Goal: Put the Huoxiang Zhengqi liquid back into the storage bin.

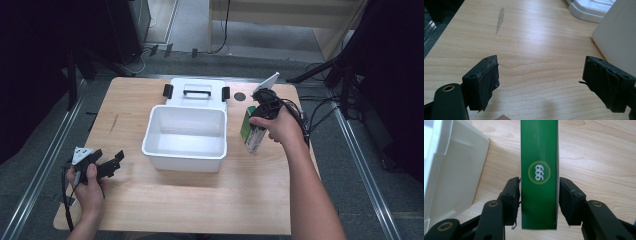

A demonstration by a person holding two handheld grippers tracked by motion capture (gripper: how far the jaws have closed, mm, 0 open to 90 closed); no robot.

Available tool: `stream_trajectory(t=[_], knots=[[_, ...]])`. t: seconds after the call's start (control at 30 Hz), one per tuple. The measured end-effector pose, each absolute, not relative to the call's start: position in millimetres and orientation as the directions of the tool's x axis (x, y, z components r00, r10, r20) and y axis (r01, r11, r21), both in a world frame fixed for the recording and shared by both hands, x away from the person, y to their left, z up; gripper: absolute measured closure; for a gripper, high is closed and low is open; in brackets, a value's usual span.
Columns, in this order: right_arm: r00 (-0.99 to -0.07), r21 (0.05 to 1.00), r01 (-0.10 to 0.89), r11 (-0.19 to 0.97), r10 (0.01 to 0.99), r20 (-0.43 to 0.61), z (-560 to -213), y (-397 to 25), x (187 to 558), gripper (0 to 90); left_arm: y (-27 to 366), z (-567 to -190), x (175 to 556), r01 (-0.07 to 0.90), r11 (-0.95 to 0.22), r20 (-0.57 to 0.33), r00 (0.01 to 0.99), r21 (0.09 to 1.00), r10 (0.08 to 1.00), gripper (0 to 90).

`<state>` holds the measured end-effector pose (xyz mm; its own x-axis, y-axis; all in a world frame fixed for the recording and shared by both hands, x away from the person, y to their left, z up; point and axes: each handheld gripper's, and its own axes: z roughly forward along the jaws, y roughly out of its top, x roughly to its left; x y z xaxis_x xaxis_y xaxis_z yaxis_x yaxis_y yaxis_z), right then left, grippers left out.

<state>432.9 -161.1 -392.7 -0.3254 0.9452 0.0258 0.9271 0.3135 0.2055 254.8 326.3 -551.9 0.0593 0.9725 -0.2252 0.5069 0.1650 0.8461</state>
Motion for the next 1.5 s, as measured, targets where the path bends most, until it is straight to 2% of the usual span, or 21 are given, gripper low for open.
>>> stream_trajectory(t=[0.37, 0.53, 0.77, 0.93, 1.0, 1.13, 1.27, 1.5], knots=[[-0.326, 0.179, 0.931, 0.319, 0.945, 0.015, -402, -156, 441, 63.5, 327, -552, 255, 0.505, 0.165, -0.224, 0.058, 0.847, 0.973, 14.7], [-0.347, 0.172, 0.924, 0.341, 0.938, 0.005, -400, -158, 441, 64.0, 326, -552, 255, 0.506, 0.165, -0.224, 0.058, 0.847, 0.973, 14.7], [-0.486, 0.208, 0.853, 0.479, 0.874, -0.021, -384, -163, 430, 64.2, 326, -552, 255, 0.507, 0.164, -0.222, 0.056, 0.846, 0.973, 14.7], [-0.518, 0.233, 0.829, 0.509, 0.855, -0.024, -373, -167, 425, 64.3, 326, -552, 255, 0.506, 0.162, -0.221, 0.057, 0.847, 0.974, 14.8], [-0.582, 0.253, 0.780, 0.573, 0.812, -0.045, -362, -167, 419, 64.3, 326, -552, 255, 0.506, 0.165, -0.223, 0.055, 0.847, 0.973, 14.7], [-0.635, 0.279, 0.726, 0.628, 0.769, -0.078, -351, -166, 412, 64.3, 326, -552, 255, 0.505, 0.164, -0.222, 0.055, 0.848, 0.974, 14.7], [-0.726, 0.319, 0.618, 0.718, 0.678, -0.118, -332, -163, 402, 64.3, 326, -552, 255, 0.507, 0.163, -0.220, 0.055, 0.847, 0.974, 14.7], [-0.793, 0.351, 0.513, 0.783, 0.589, -0.155, -308, -159, 391, 64.5, 326, -551, 255, 0.506, 0.162, -0.219, 0.056, 0.847, 0.974, 14.7]])
